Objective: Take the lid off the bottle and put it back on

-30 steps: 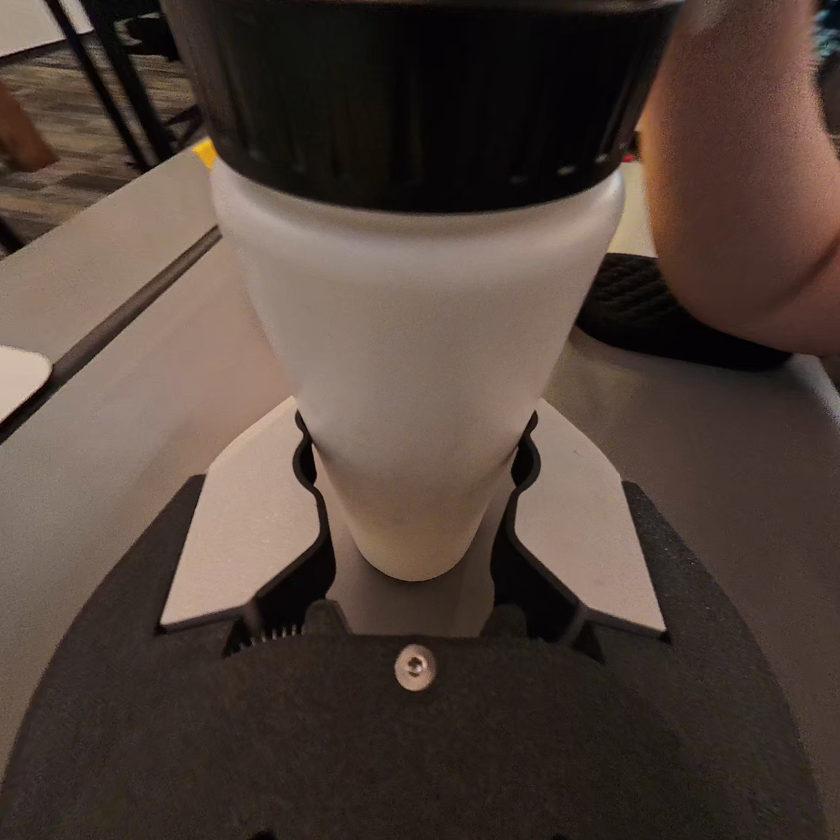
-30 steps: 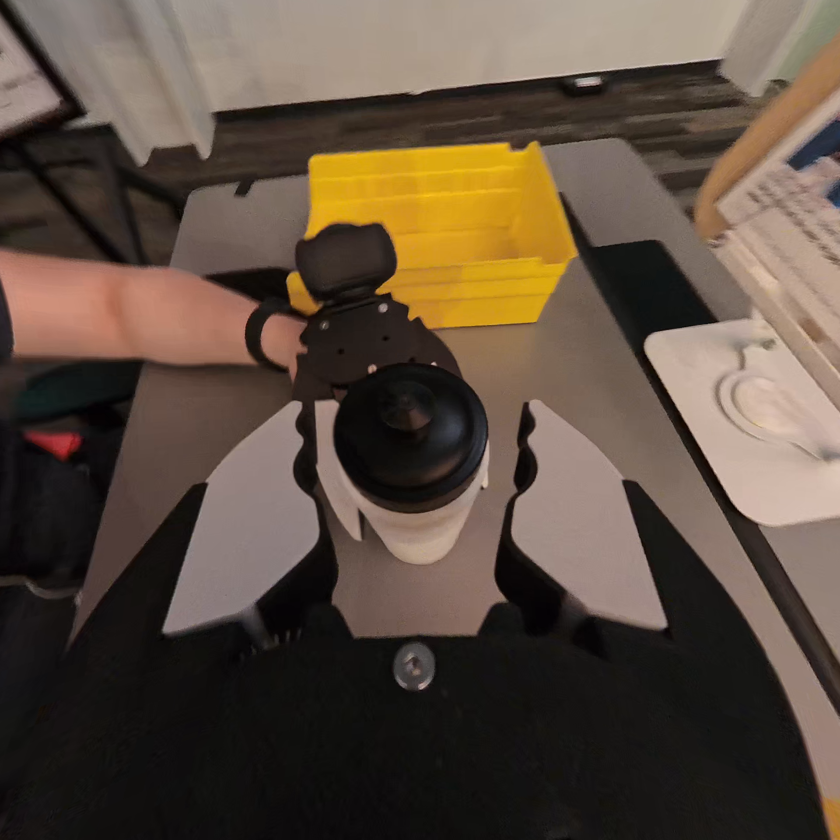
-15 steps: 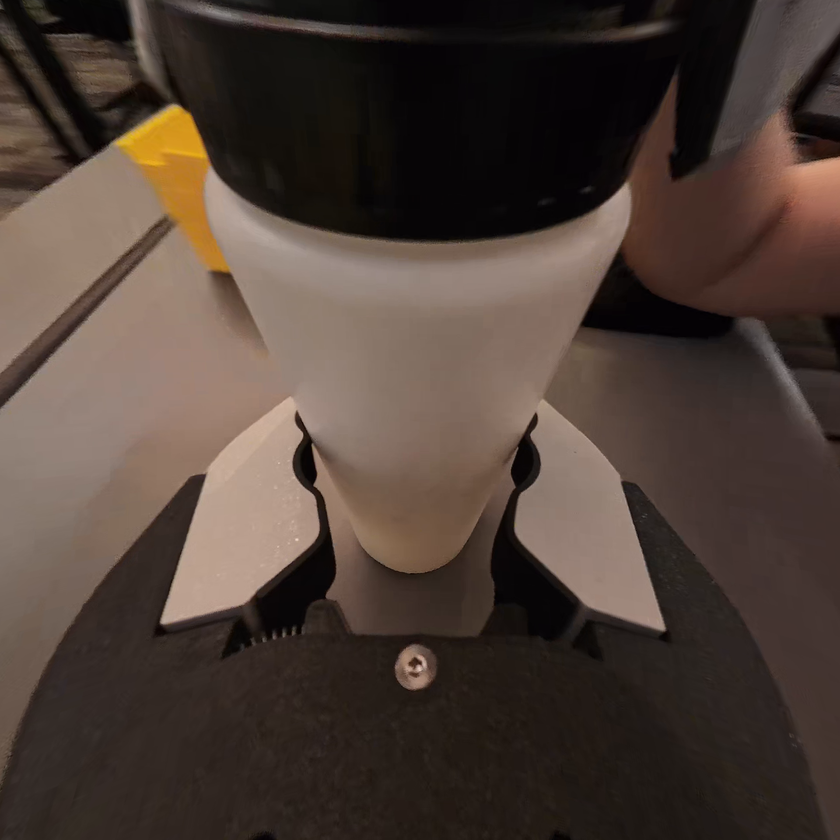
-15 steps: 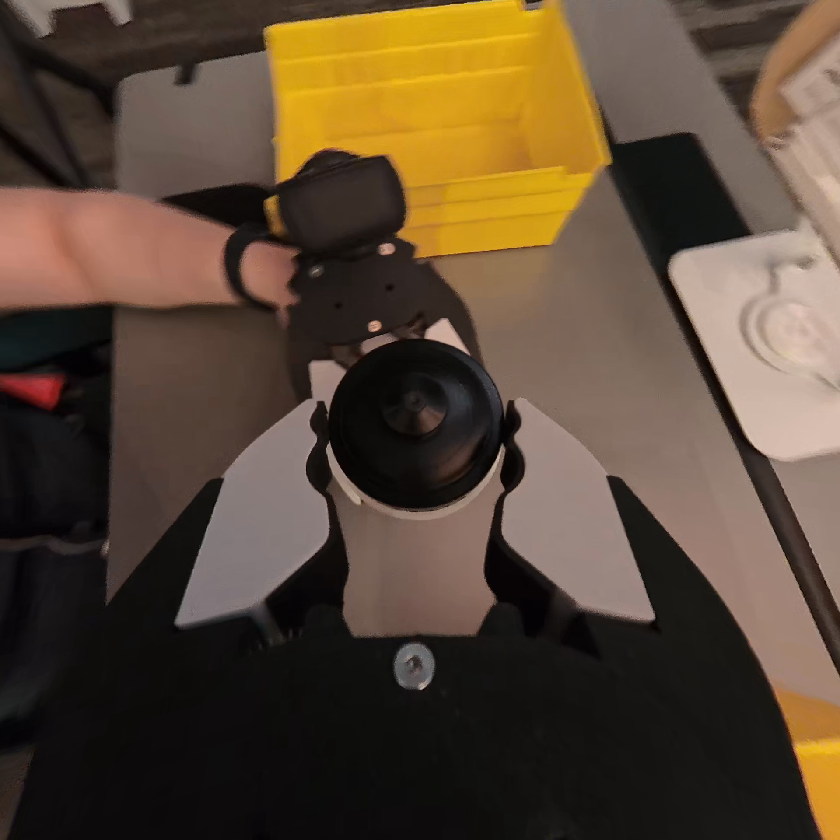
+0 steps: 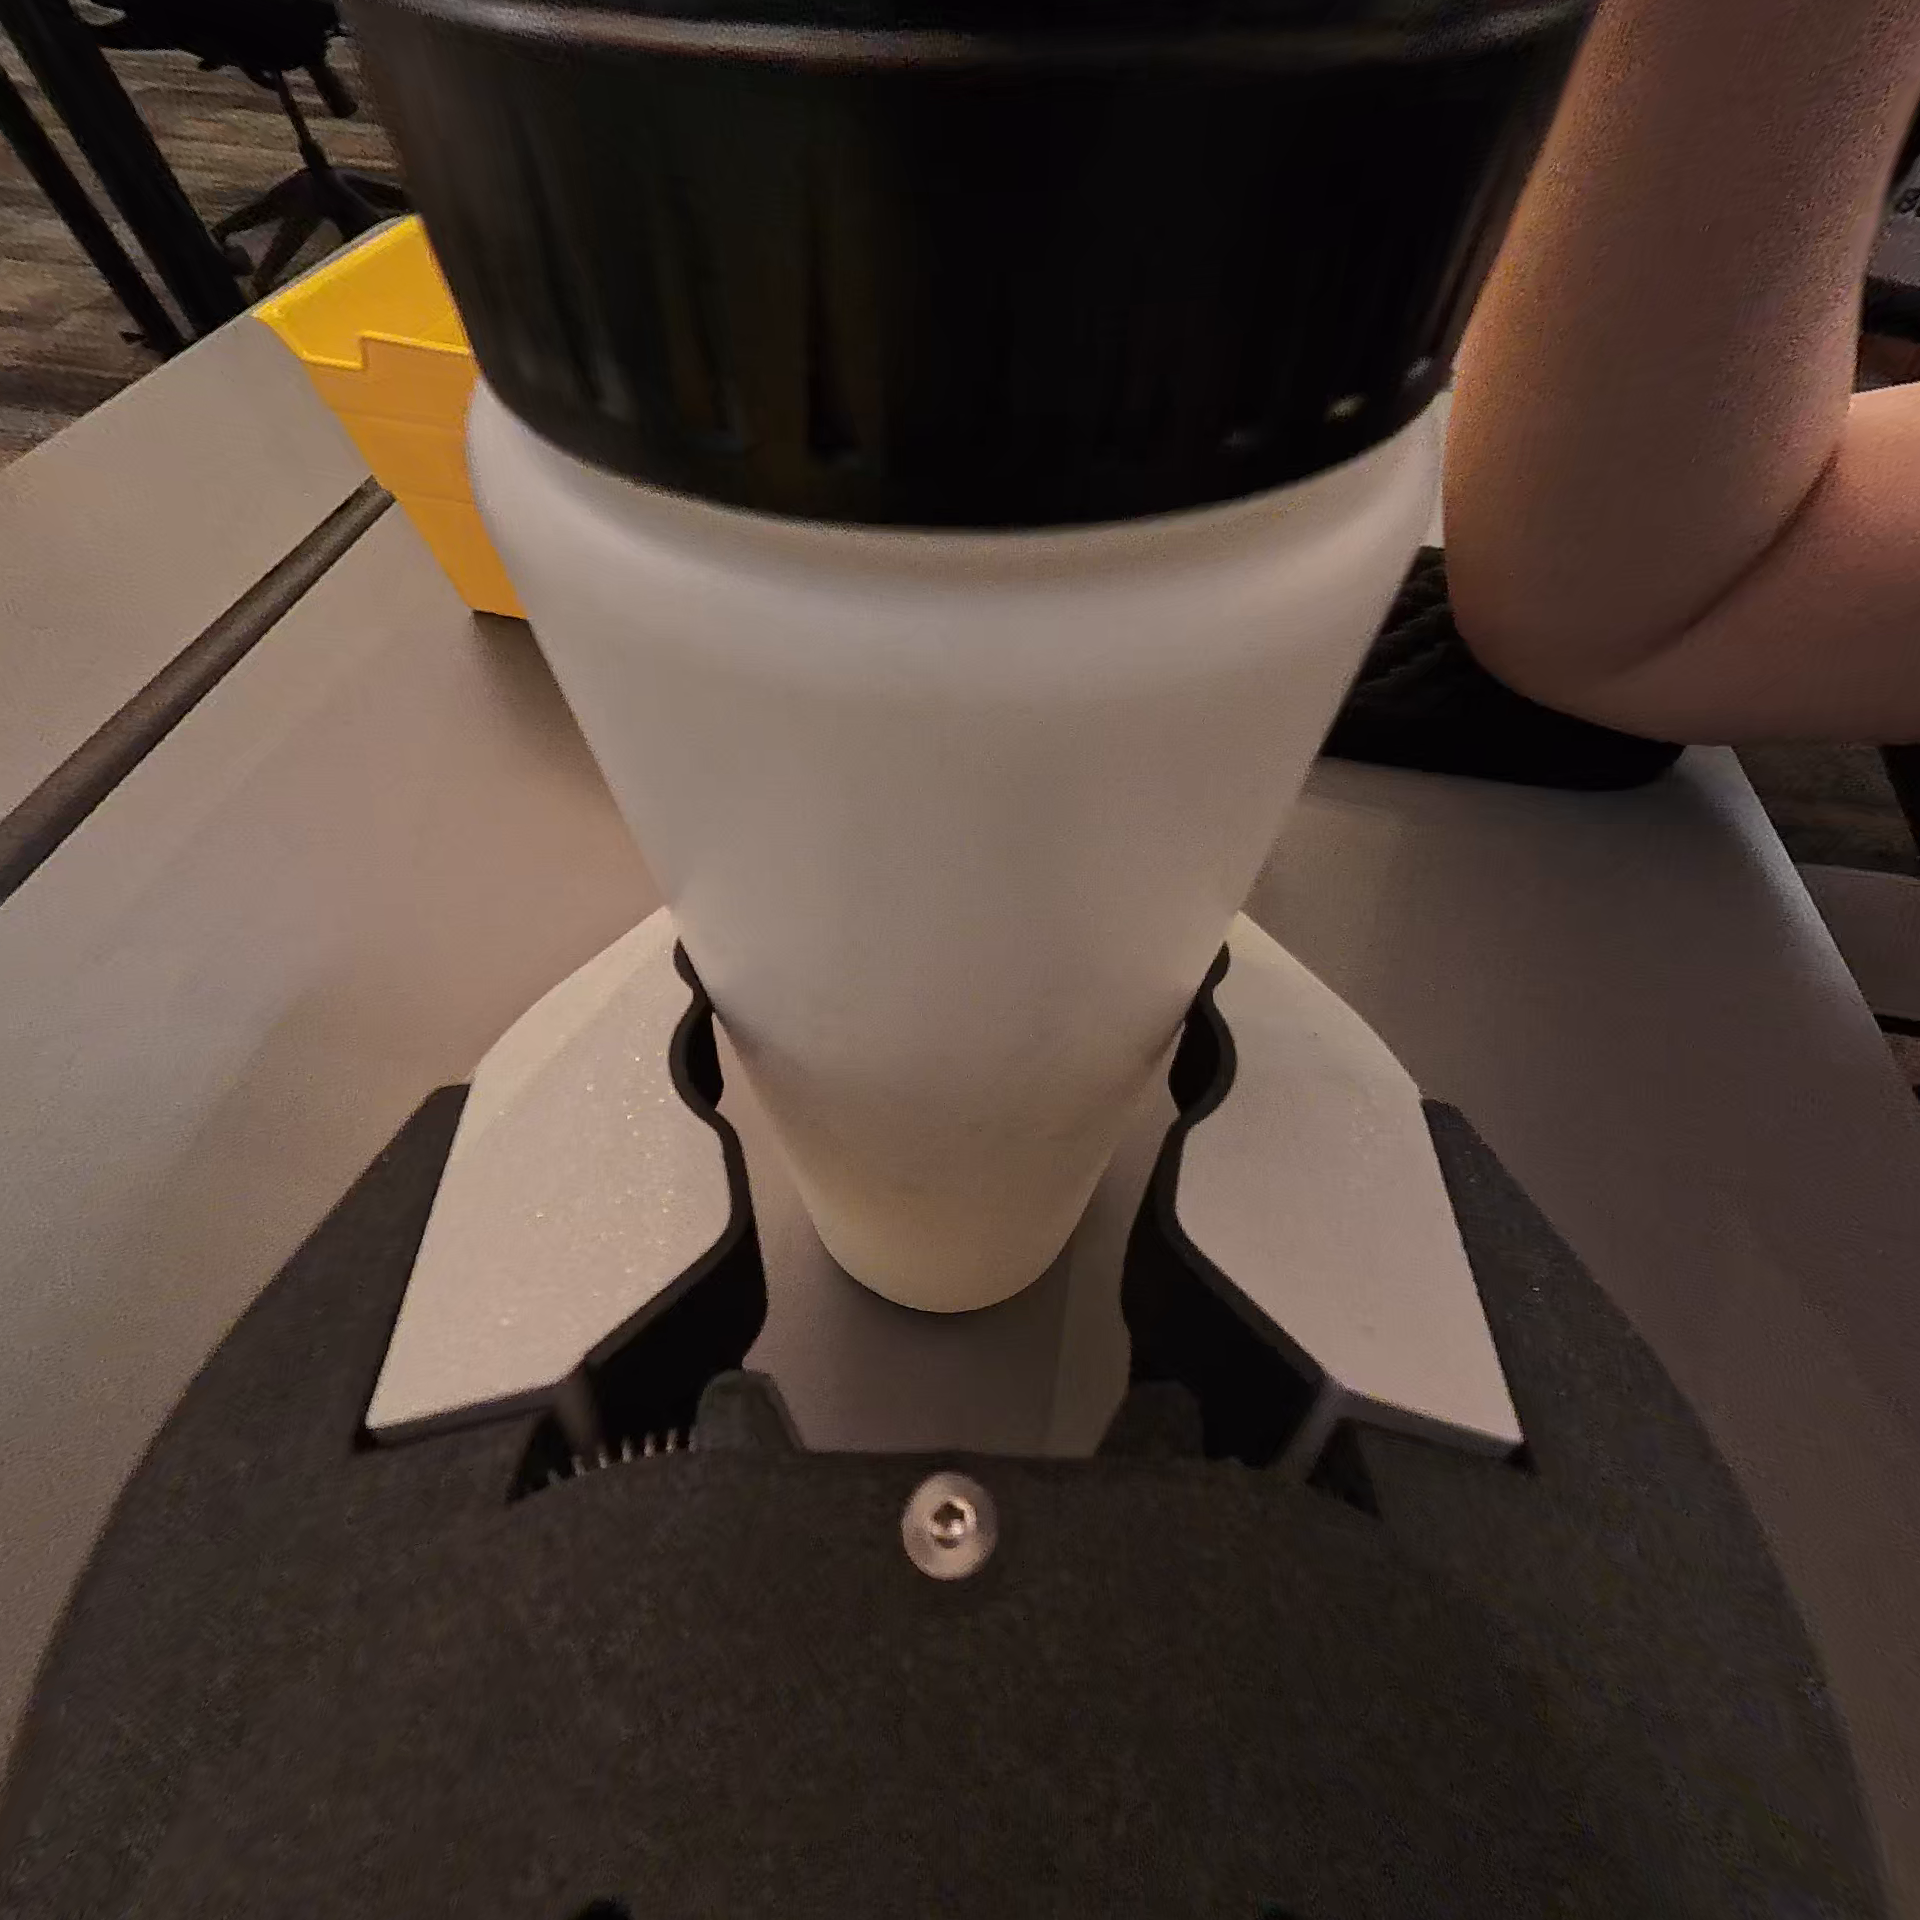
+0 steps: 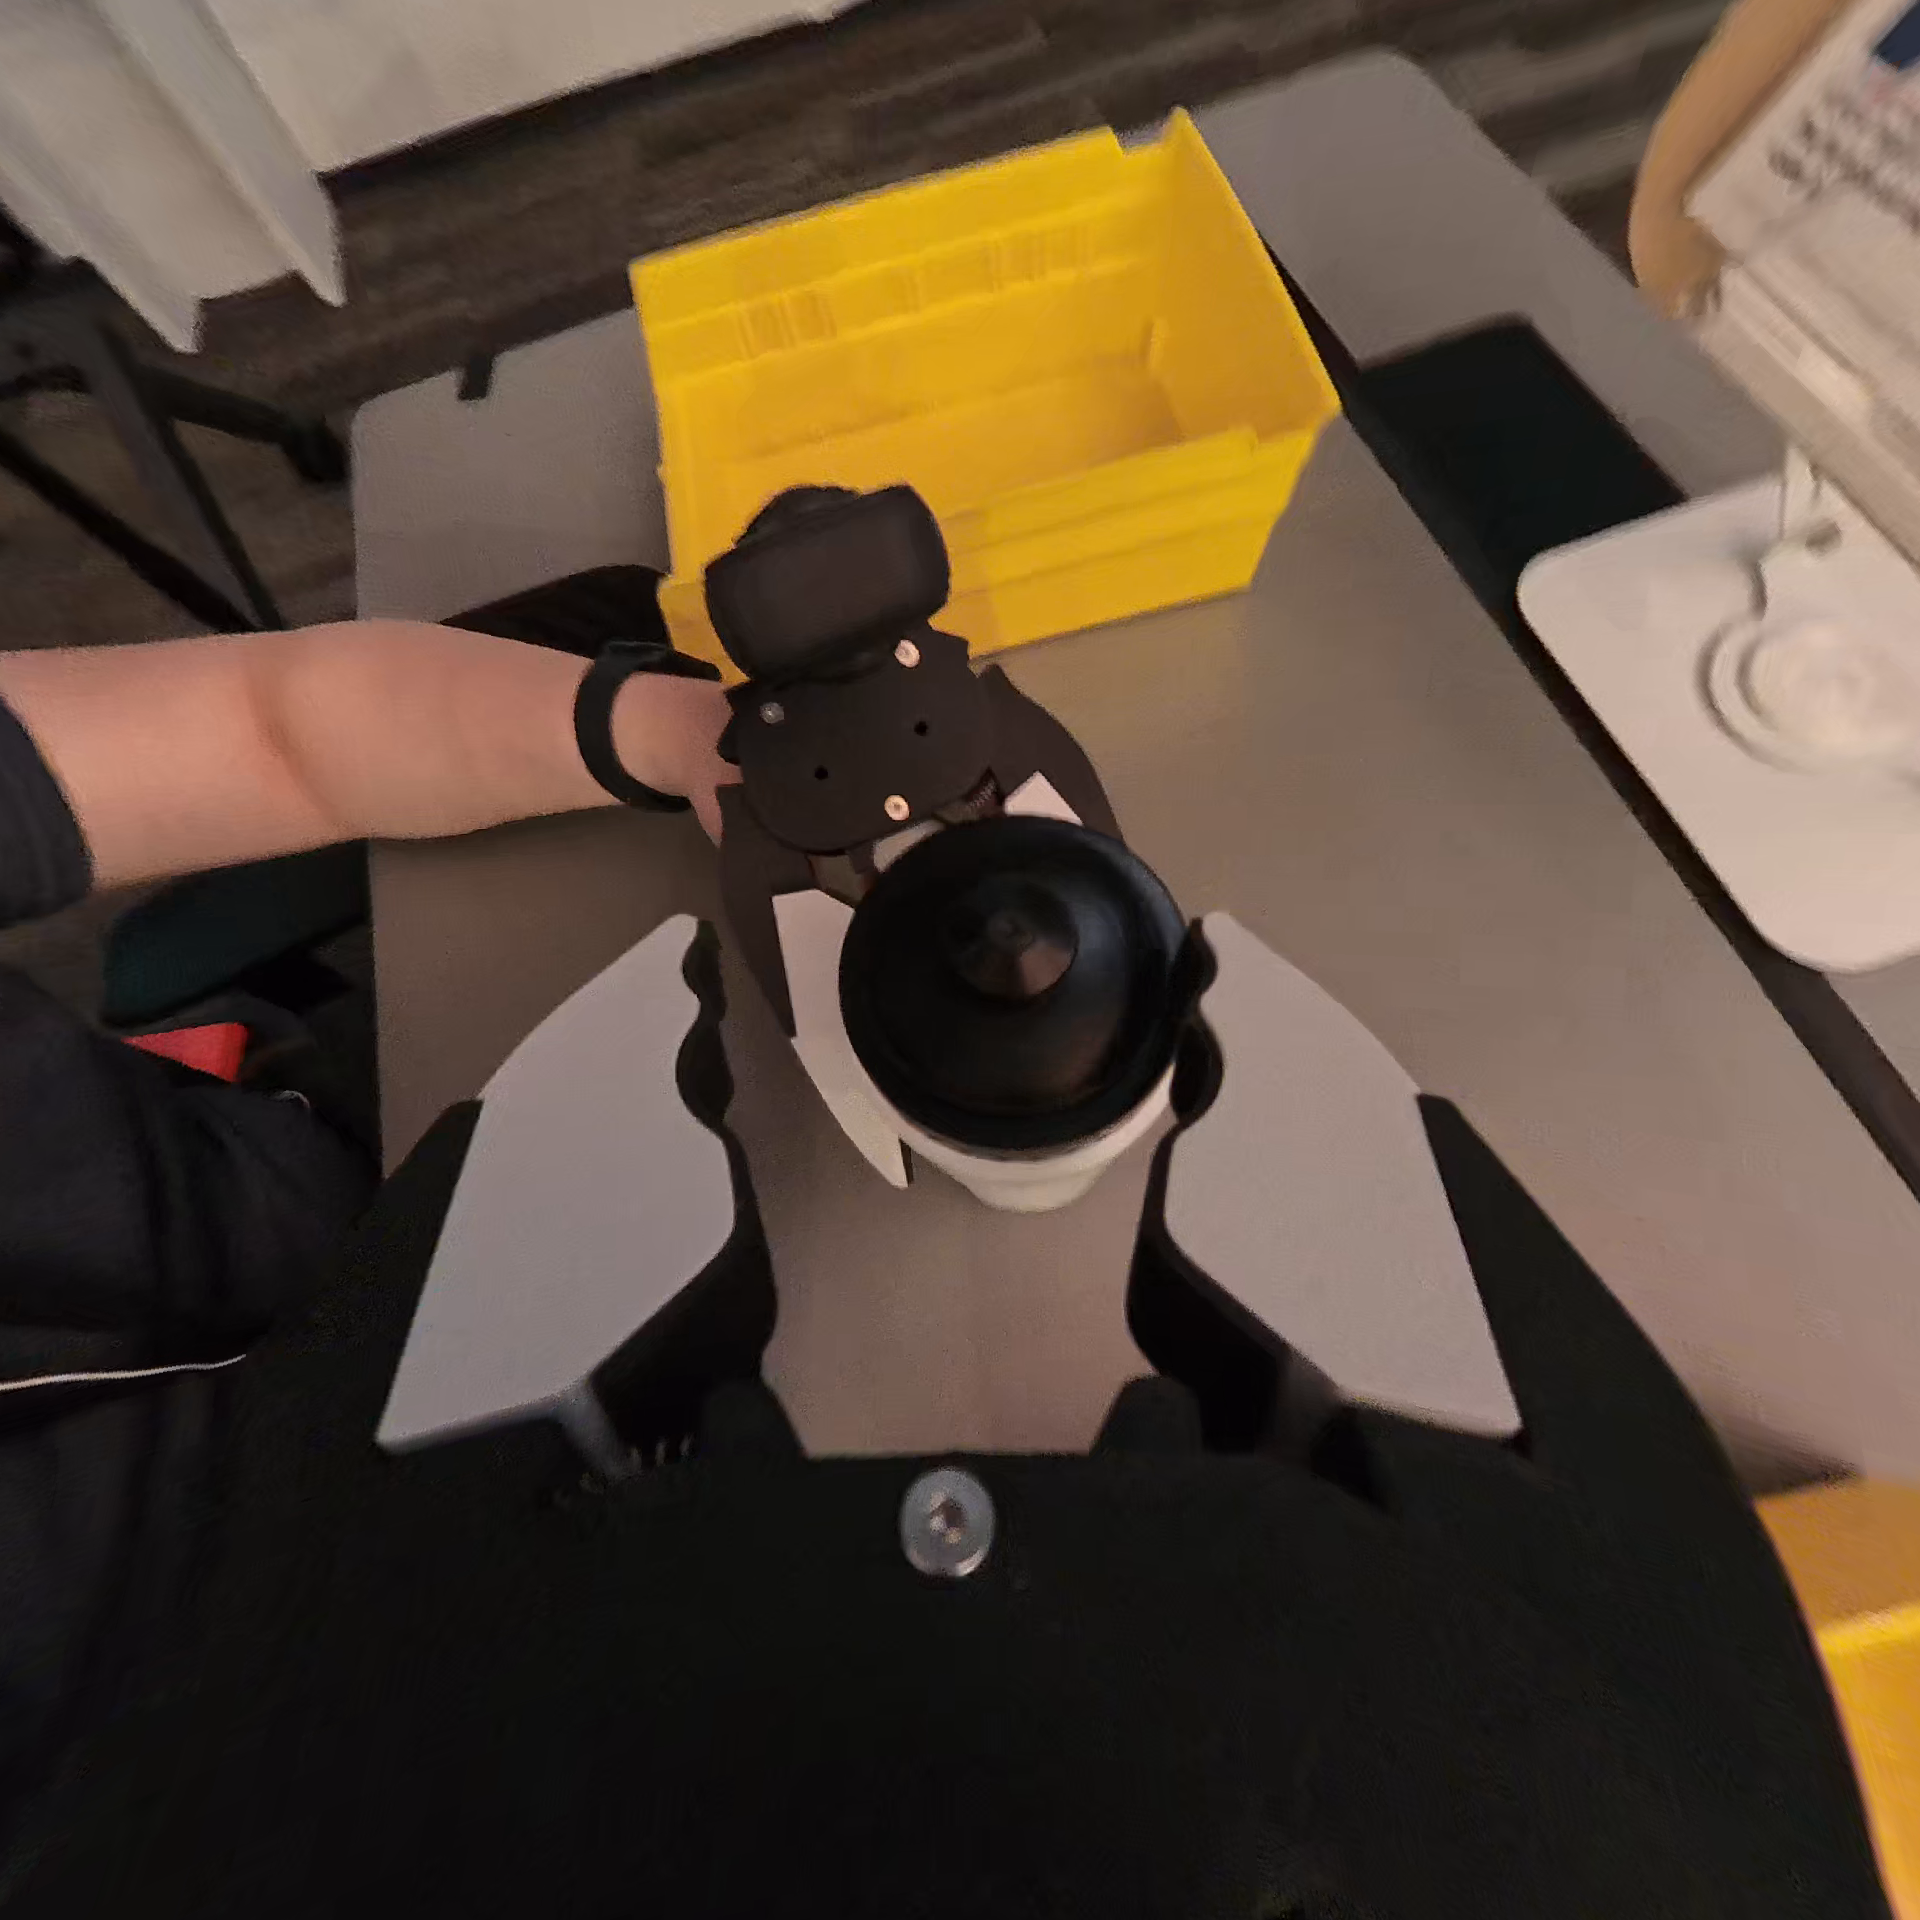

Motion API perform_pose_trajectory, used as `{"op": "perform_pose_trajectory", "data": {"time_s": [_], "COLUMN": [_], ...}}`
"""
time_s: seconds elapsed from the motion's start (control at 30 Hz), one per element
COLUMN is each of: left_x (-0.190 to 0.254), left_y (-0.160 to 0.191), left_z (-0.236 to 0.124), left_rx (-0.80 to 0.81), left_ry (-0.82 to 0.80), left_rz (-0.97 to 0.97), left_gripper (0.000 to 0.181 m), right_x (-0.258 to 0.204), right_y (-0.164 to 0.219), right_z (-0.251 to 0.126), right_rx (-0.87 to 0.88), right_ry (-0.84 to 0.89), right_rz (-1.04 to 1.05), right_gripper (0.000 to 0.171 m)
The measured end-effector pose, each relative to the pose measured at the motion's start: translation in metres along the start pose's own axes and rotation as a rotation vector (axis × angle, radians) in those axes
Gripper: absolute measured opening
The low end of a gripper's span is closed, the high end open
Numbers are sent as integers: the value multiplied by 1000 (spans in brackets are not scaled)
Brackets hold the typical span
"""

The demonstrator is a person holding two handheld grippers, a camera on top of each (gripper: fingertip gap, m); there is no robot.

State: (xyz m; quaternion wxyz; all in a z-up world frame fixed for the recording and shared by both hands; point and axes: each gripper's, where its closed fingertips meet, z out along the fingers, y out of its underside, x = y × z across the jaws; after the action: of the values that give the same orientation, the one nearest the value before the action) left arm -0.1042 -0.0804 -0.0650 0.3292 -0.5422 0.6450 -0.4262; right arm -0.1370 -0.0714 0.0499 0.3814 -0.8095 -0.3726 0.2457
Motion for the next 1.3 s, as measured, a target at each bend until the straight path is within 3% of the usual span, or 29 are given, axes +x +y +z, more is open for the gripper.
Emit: {"op": "perform_pose_trajectory", "data": {"time_s": [0.13, 0.33, 0.47, 0.83, 1.1, 1.3], "left_x": [5, 5, 6, 8, 7, 7], "left_y": [1, 0, 0, 1, 1, 1], "left_z": [1, 2, 2, 1, 2, 2], "left_rx": [-10, -15, -17, -25, -32, -34], "left_ry": [13, 6, 10, 28, 14, 15], "left_rz": [31, 16, 23, 21, 17, 15], "left_gripper": [87, 87, 87, 87, 87, 87], "right_x": [9, 10, 10, 8, 11, 9], "right_y": [3, 9, 23, 26, 25, 26], "right_z": [-1, -3, 4, -9, -3, -4], "right_rx": [-45, -84, -196, -162, -196, -195], "right_ry": [124, 170, 207, 57, 212, 177], "right_rz": [-51, -65, -119, -84, -49, -42], "right_gripper": [59, 80, 73, 68, 74, 69]}}
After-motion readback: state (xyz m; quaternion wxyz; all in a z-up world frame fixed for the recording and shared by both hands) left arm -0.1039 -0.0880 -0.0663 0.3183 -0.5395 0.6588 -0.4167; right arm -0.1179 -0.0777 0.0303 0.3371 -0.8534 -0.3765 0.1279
